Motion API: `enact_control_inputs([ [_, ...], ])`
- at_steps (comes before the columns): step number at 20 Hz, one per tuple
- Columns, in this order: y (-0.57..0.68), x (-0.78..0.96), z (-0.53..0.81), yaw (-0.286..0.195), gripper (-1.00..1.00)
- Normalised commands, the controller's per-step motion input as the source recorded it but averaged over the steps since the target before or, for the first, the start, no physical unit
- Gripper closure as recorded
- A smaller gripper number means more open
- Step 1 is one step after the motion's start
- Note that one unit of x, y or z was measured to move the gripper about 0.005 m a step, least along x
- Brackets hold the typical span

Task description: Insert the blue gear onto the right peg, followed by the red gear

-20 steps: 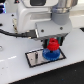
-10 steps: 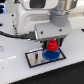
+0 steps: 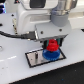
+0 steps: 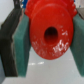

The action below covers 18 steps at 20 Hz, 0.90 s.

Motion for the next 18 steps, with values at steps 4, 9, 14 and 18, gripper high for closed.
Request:
enact_control_inputs([
  [4, -0.01, 0.16, 0.08, 0.0, 1.0],
  [9, -0.02, 0.26, -0.02, 0.0, 1.0],
  [14, 0.0, 0.28, -0.07, 0.0, 1.0],
  [18, -0.02, 0.17, 0.0, 0.0, 1.0],
])
